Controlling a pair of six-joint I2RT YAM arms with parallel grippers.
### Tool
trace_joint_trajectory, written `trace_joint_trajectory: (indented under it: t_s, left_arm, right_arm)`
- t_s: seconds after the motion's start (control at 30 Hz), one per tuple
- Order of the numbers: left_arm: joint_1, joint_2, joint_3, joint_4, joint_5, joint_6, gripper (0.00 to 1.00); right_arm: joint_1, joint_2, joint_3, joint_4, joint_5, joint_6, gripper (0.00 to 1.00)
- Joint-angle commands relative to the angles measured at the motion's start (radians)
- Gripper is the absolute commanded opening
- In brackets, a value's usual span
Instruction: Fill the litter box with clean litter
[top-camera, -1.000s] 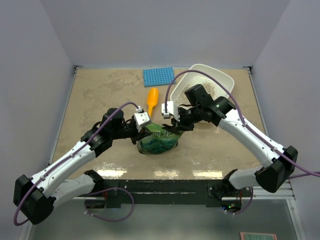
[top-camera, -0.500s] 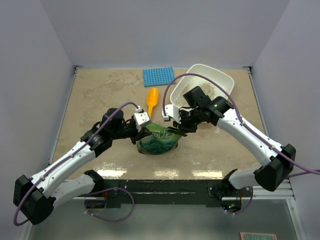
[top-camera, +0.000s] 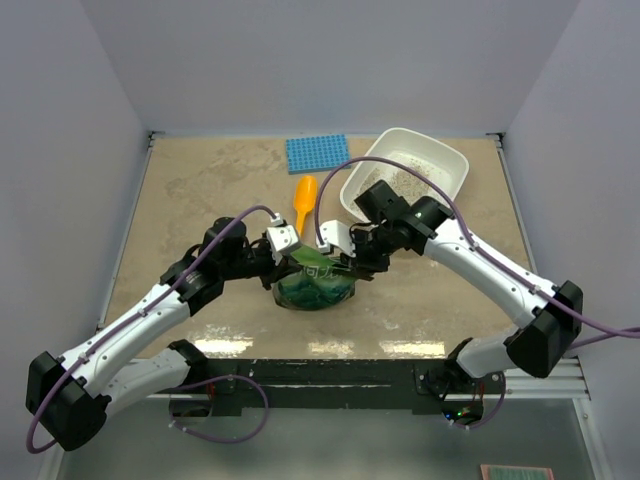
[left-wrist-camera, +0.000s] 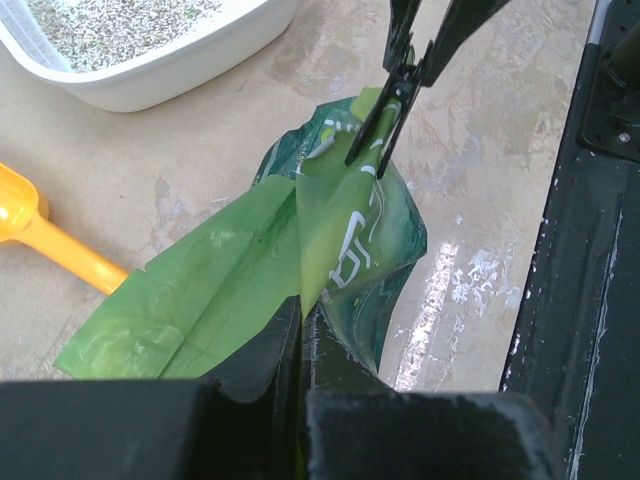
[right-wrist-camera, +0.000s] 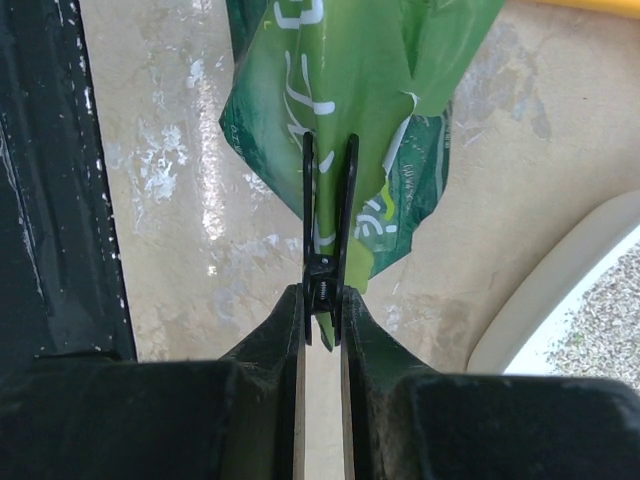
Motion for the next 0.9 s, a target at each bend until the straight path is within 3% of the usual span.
trace_joint_trajectory:
  t_s: [0.0,0.43,0.87]
  left_arm:
    - [0.008,-0.036,0.009,0.082,-0.019,-0.005,0.0]
    - [0.006,-0.039,0.003,0.085,-0.018,-0.003,0.0]
    - [0.006,-0.039,0.001,0.085,-0.012,-0.005,0.0]
  right_arm:
    - [0.049,0.077,0.017,-0.067,0.009,0.012,0.0]
    - [0.085,0.112,0.101,0.047,-0.031,0.021,0.0]
    - [0.085,0.057,0.071,0.226,-0.103,0.127,0.0]
